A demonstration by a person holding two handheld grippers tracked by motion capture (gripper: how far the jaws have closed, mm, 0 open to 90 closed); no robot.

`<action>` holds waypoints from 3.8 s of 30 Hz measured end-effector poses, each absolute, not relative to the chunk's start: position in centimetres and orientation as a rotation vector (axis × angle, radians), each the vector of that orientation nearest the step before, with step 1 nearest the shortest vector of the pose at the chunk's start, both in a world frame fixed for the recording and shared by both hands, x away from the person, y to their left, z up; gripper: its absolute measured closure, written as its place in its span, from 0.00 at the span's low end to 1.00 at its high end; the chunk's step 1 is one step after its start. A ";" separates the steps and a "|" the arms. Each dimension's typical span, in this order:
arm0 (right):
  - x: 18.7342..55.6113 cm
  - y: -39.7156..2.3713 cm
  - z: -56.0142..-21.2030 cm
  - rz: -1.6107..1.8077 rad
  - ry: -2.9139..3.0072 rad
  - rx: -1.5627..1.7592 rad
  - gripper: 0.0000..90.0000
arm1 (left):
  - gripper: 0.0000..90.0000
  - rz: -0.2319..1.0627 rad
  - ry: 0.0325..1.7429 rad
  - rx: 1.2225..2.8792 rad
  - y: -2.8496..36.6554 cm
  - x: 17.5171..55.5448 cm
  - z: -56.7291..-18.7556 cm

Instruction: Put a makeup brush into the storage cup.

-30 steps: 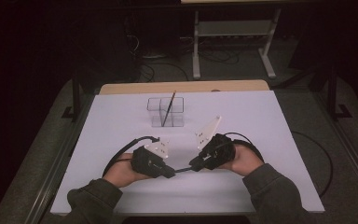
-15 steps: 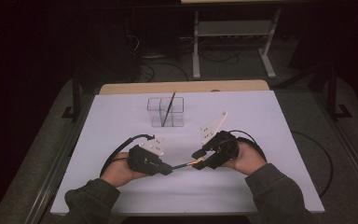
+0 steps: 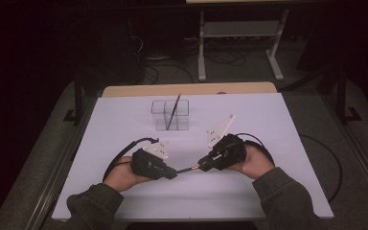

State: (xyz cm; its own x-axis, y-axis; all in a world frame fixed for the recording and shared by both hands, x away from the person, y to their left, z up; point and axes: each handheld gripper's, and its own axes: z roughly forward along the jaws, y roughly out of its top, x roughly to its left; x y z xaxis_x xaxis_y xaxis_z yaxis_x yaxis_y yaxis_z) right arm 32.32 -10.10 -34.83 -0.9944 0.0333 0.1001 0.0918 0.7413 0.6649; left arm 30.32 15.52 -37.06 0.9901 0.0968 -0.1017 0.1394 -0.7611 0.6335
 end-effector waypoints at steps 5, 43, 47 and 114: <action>32.3 -10.2 -34.9 -1.086 -2.856 -0.097 0.90 | 0.93 -0.082 0.159 2.445 15.4 30.3 -37.1; 31.7 -9.4 -31.7 -1.167 -2.859 0.025 0.94 | 0.93 -0.084 0.090 2.462 11.1 30.4 -37.0; 31.7 -9.4 -31.5 -1.187 -2.854 0.015 0.94 | 0.93 -0.073 0.092 2.450 11.1 30.4 -36.8; 33.8 -9.1 -32.5 -1.213 -2.829 -0.119 0.92 | 0.81 -0.009 0.257 2.327 14.6 31.1 -35.7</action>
